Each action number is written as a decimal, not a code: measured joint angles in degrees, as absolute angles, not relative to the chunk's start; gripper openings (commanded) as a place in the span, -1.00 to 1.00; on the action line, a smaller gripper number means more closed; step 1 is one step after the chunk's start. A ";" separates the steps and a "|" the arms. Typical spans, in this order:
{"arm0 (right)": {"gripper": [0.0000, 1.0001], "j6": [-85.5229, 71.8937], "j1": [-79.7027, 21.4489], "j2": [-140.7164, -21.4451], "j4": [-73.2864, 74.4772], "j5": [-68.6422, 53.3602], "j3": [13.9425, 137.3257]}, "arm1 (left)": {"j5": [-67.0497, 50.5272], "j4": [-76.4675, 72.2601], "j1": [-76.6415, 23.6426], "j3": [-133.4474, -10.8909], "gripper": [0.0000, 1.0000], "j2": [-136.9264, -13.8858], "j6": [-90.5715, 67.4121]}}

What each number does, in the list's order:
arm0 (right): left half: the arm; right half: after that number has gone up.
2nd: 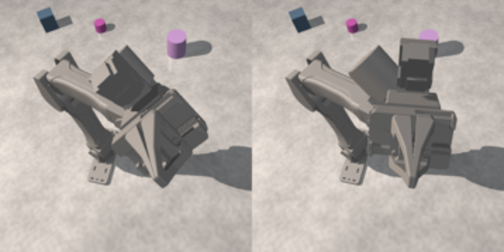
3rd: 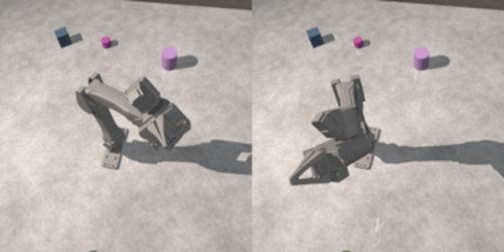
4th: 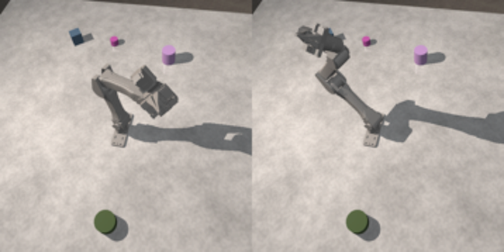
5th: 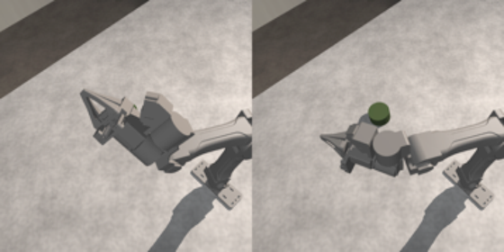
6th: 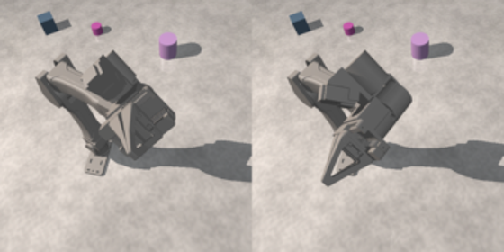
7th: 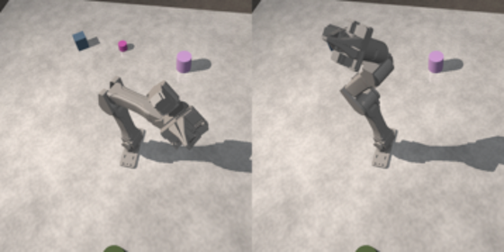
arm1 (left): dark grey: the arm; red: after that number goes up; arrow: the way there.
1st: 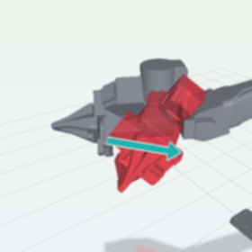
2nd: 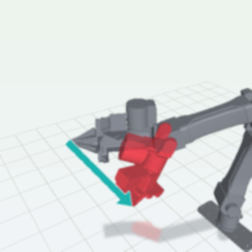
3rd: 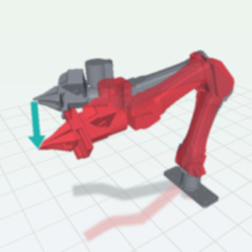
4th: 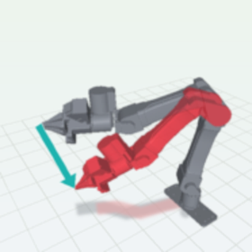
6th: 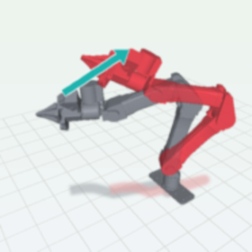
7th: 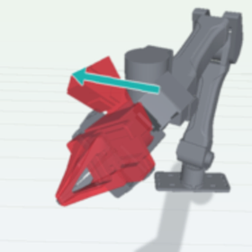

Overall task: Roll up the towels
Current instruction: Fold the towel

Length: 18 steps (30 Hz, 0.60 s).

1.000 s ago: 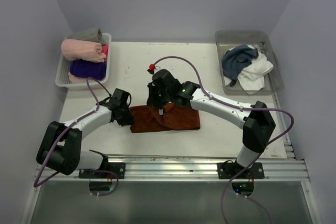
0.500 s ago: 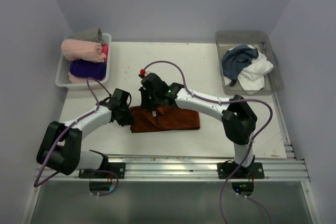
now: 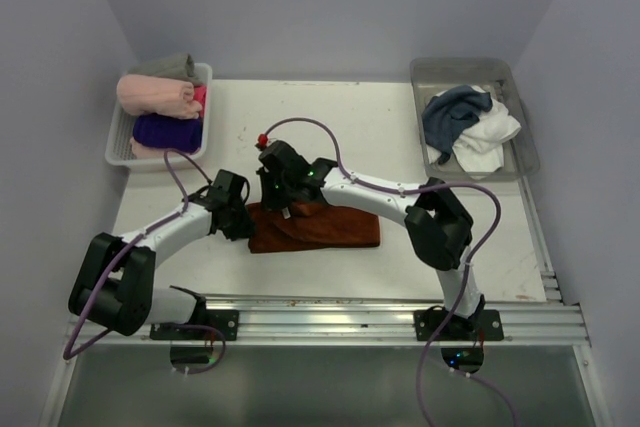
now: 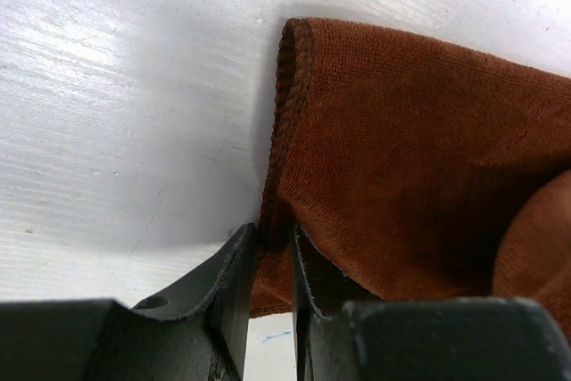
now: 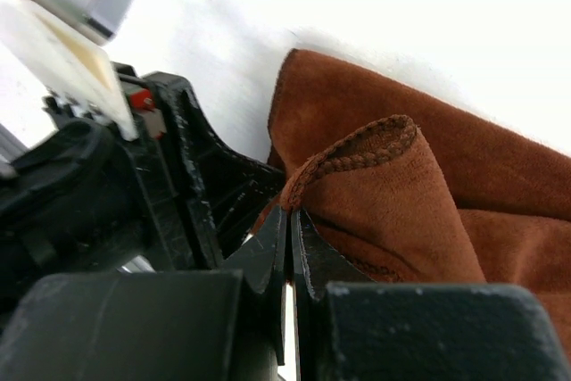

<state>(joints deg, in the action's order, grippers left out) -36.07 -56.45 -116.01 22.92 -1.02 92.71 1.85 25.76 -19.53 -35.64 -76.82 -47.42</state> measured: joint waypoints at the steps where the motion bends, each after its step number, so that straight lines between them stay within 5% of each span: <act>1: -1.00 -36.07 -56.47 -116.01 22.96 -1.02 93.06 | 1.85 25.71 -19.53 -35.57 -0.49 -76.77 -47.42; 18: -1.00 -36.03 -56.99 -121.97 23.22 -1.26 97.76 | 1.69 24.84 -19.53 -34.92 -0.49 -76.23 -47.46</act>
